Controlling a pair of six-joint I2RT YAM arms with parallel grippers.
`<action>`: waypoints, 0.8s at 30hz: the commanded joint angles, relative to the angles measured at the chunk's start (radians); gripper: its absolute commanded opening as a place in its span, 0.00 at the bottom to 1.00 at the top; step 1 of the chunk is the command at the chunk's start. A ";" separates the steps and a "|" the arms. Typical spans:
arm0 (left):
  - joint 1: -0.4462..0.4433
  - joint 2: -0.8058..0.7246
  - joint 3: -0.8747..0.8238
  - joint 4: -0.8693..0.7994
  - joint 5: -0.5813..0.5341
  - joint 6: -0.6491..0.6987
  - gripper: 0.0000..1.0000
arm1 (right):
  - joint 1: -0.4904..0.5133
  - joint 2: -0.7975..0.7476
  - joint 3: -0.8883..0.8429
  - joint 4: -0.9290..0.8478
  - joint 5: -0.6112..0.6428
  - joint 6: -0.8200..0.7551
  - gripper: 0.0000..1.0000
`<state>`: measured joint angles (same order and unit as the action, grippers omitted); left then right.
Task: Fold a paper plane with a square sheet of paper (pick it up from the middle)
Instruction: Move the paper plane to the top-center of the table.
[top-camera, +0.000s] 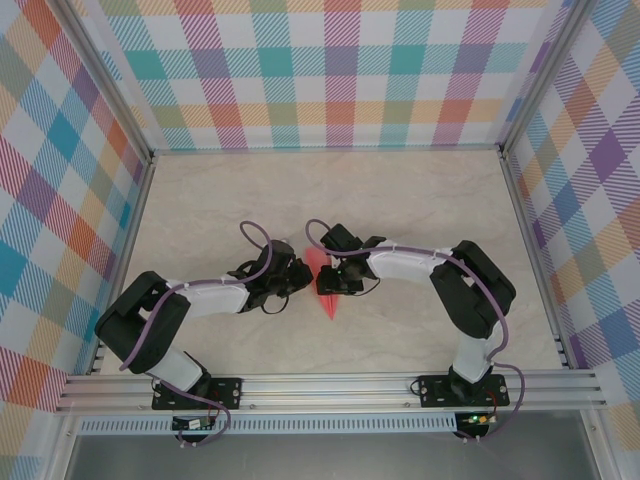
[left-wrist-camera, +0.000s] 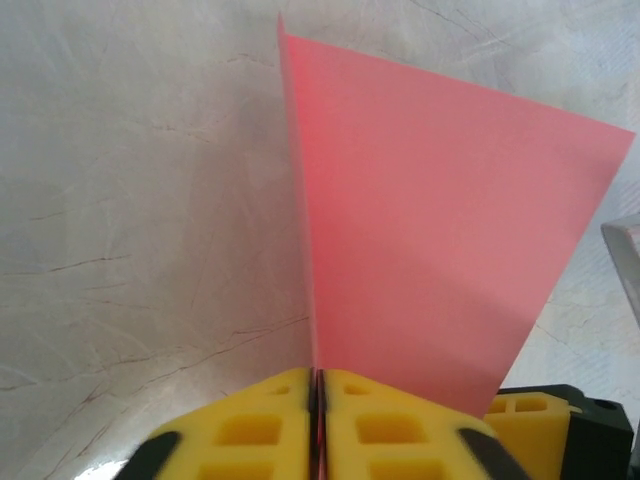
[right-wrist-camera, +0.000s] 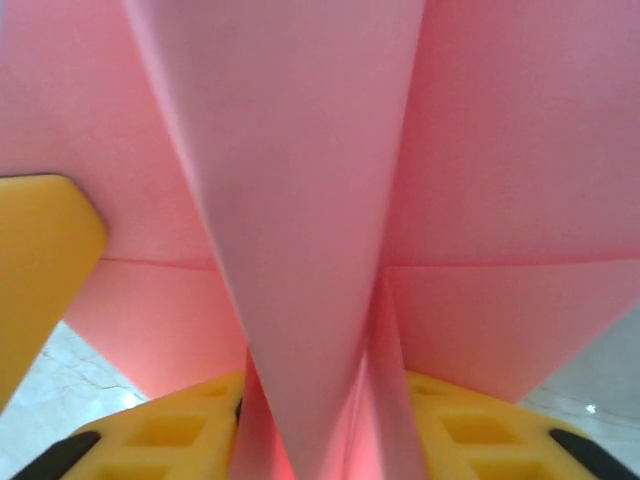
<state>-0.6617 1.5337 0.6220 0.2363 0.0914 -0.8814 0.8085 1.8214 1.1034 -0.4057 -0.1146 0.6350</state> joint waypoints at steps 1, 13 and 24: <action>0.019 -0.052 0.001 -0.055 -0.025 -0.005 0.23 | 0.011 0.016 0.037 -0.047 0.052 0.008 0.27; 0.072 -0.185 0.133 -0.500 -0.225 0.034 0.79 | 0.012 -0.010 0.104 -0.224 0.271 -0.032 0.12; 0.076 -0.184 0.160 -0.624 -0.313 0.032 1.00 | 0.011 0.056 0.119 -0.205 0.271 -0.012 0.19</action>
<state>-0.5987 1.3655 0.7677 -0.3401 -0.1864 -0.8513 0.8135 1.8557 1.1969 -0.5926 0.1432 0.6167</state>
